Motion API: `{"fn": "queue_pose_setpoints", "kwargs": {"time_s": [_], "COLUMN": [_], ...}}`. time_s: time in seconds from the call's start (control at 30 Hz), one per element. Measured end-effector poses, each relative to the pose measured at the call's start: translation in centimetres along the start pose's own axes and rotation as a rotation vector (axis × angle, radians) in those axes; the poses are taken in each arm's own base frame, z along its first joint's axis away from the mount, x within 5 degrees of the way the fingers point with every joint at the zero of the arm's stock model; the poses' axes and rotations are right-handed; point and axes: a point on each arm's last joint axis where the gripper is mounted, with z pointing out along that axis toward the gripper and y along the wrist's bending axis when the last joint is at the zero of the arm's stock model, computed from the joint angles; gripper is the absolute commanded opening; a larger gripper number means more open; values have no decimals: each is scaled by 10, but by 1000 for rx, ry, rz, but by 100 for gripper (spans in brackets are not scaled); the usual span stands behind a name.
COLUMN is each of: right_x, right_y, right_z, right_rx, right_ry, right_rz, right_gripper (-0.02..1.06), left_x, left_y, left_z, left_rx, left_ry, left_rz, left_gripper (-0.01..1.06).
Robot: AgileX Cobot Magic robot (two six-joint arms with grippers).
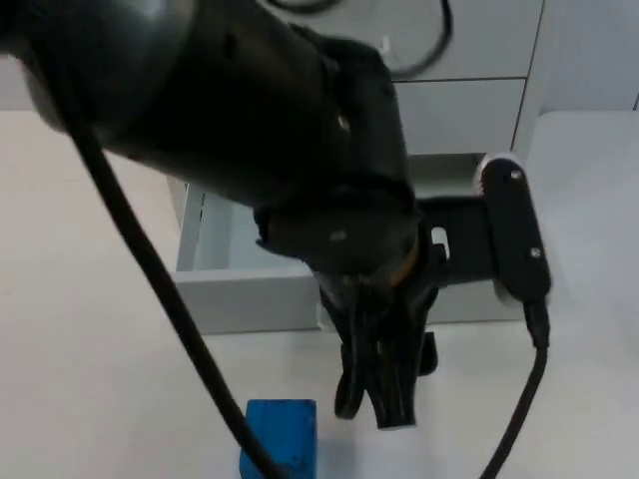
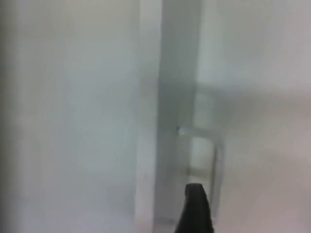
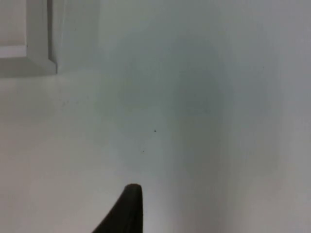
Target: Open the drawer with the left hand, place the block into the drawer with the right hand, then close the drawer with the left hand.
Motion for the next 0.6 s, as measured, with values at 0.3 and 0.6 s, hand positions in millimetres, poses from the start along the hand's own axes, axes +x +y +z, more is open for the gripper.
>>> {"fn": "queue_pose_setpoints", "kwargs": {"time_s": [0.3,0.6], "right_x": [0,0], "right_y": [0,0], "right_z": [0,0], "right_rx": [0,-1], "right_ry": [0,0], "right_rz": [0,1], "right_gripper": [104,104], "left_x": [12,49], "left_y": [7,54], "left_z": [-34,-43], "left_rx": [312,363], "left_ry": [-75,-104], "left_rz": [-140,-502], "left_gripper": [59,59]}}
